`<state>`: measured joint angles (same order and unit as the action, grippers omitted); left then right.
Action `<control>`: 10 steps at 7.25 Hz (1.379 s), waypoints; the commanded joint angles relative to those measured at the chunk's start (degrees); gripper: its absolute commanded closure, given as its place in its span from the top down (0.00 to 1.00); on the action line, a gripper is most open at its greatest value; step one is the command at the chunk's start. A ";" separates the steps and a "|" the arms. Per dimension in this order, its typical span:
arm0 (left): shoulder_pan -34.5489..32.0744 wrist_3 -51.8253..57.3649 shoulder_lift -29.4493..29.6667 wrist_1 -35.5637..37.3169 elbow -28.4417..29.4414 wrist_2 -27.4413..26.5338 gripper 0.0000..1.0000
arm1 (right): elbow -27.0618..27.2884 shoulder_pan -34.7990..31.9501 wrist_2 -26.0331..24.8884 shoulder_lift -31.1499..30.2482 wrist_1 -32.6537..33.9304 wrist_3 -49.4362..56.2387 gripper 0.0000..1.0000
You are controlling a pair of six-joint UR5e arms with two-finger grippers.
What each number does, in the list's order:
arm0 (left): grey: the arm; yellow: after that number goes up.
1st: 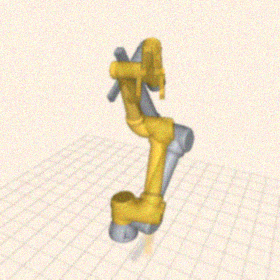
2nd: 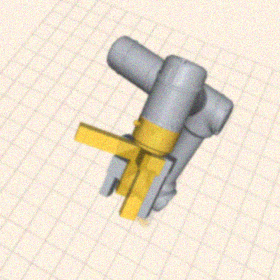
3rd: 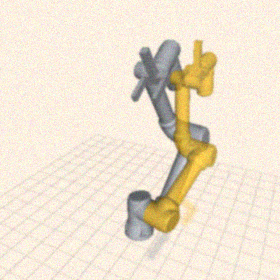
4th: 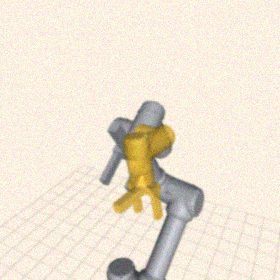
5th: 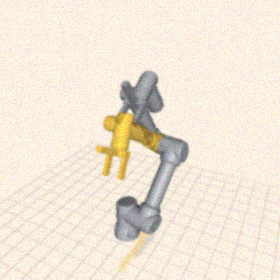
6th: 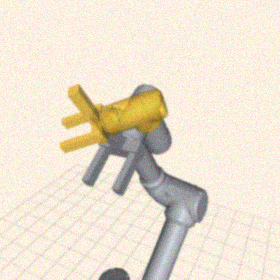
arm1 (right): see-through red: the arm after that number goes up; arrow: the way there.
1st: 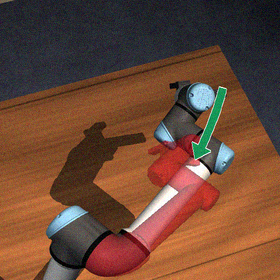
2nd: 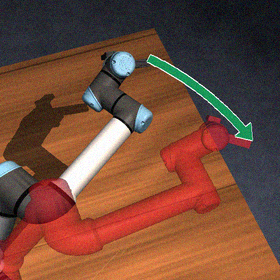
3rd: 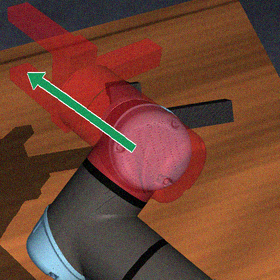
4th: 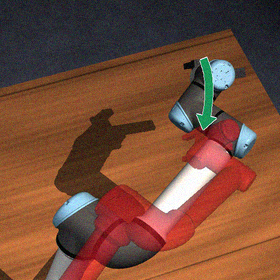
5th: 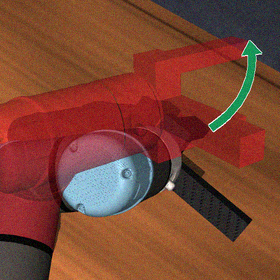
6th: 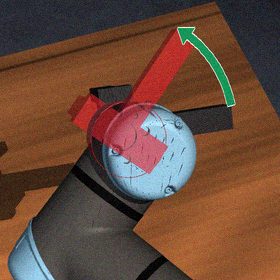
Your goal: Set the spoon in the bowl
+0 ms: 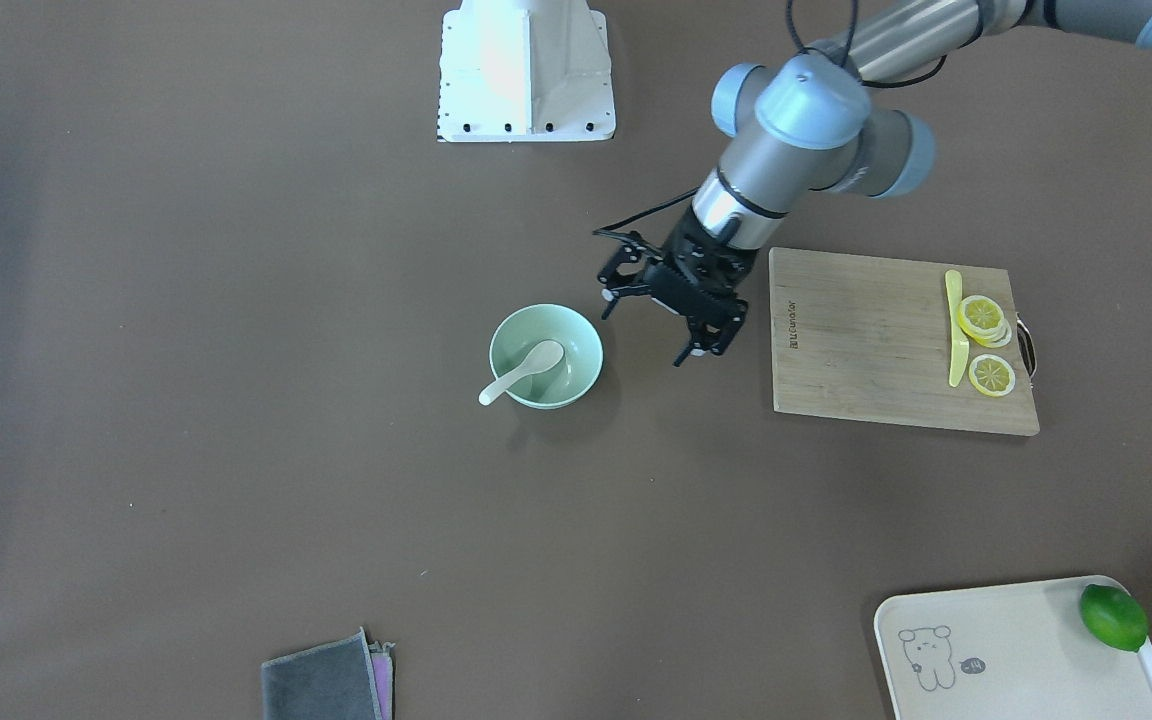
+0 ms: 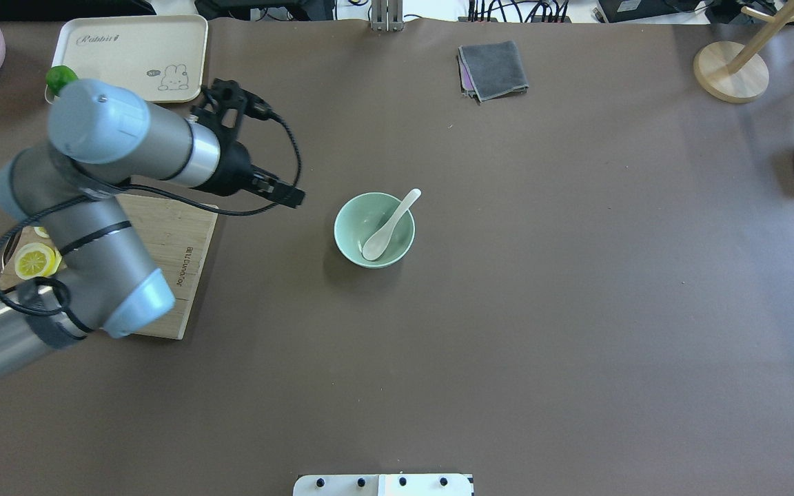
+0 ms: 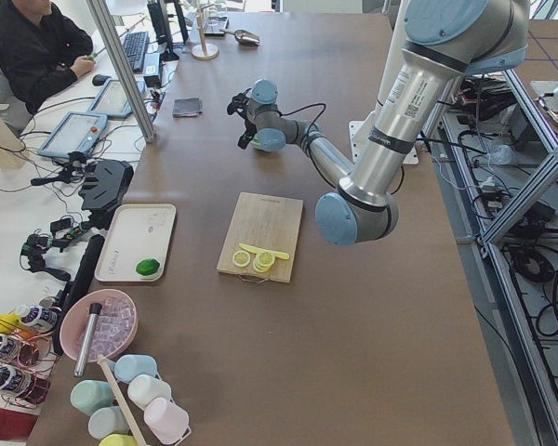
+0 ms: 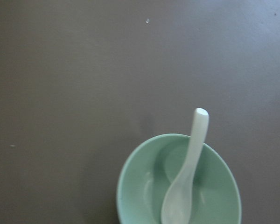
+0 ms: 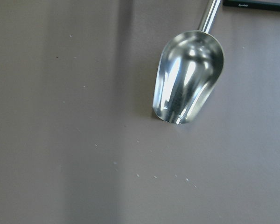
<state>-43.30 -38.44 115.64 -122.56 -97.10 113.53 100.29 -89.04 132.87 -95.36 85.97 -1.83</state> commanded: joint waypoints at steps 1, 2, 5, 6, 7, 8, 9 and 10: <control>-12.45 10.99 -11.45 -0.05 -3.18 7.19 0.98 | -1.75 -6.47 0.02 -4.81 -0.01 9.52 1.00; -21.56 16.76 -16.01 0.21 -2.66 12.89 0.98 | -2.11 -8.76 0.11 -6.40 -0.10 11.39 1.00; -44.89 41.83 -24.14 5.88 2.69 21.21 0.98 | -1.24 -9.14 0.29 -5.72 -0.19 8.79 1.00; -46.60 44.13 -26.93 6.54 4.19 21.12 0.98 | 0.42 -7.39 0.38 -5.63 -0.19 5.38 1.00; -48.09 44.24 -27.74 6.89 4.90 21.04 0.98 | 3.05 -3.46 0.03 -4.75 -0.19 -2.05 1.00; -48.98 44.15 -30.27 6.98 5.25 20.86 0.98 | 4.12 0.93 -0.32 -4.14 -0.54 -7.00 1.00; -48.90 43.11 -29.95 7.24 5.35 18.42 0.98 | 4.04 1.93 -0.33 -4.13 -0.72 -7.31 1.00; -48.90 35.18 -30.03 7.25 4.65 18.22 0.98 | 4.04 1.94 0.11 -4.30 -0.81 -7.57 1.00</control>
<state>-92.03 3.01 85.92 -115.45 -92.06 132.70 104.12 -88.10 132.69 -99.64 85.34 -8.21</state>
